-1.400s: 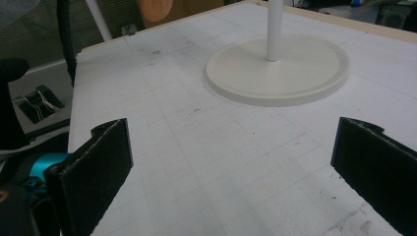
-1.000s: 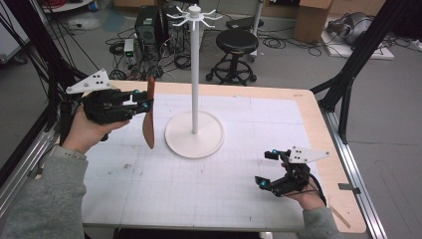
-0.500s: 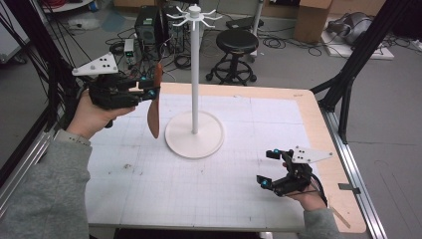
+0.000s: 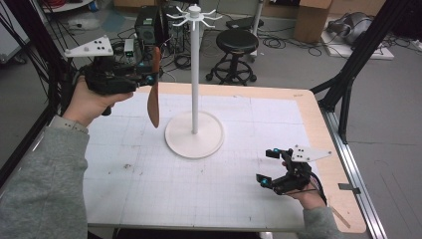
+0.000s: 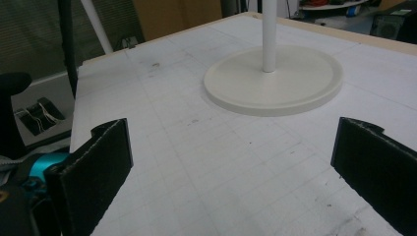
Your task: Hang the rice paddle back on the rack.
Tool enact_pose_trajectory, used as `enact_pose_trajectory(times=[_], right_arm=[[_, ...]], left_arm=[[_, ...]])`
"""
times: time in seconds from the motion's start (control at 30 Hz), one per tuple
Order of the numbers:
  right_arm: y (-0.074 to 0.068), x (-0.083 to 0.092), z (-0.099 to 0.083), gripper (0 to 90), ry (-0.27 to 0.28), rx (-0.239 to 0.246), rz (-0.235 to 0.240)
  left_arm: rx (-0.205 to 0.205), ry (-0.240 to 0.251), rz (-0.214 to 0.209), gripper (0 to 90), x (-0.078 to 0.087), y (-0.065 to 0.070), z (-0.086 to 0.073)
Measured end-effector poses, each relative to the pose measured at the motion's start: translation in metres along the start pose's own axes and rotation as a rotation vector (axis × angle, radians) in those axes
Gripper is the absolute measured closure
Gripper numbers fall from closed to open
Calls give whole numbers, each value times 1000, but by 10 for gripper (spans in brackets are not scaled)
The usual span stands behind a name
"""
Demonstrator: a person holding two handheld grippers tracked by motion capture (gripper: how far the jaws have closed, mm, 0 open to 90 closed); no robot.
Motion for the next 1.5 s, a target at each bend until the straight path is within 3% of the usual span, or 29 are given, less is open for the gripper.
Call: enact_pose_trajectory(times=[0.33,0.5,0.7,0.97,1.5], right_arm=[[-2,-1,1,10,-2,5,8],[-1,0,1,10,1,1,12],[-1,0,1,10,7,1,13],[-2,-1,1,10,5,8,17],[-2,-1,1,10,11,3,23]], left_arm=[[-11,4,-7,652,0,5,17],[-14,-15,-1,652,-7,5,26],[-6,-4,-11,653,-13,3,33],[4,4,5,652,-6,-1,41],[-13,10,14,652,-5,6,62]])
Point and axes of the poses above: each handheld gripper's, and its own axes: x roughly backward along the jaws, z roughly out of its top, y roughly to its right, the point moved 3 cm from there along -x, roughly forward along the jaws, and after that the axes turned 14 degrees about -y, right-handed, at the moved point
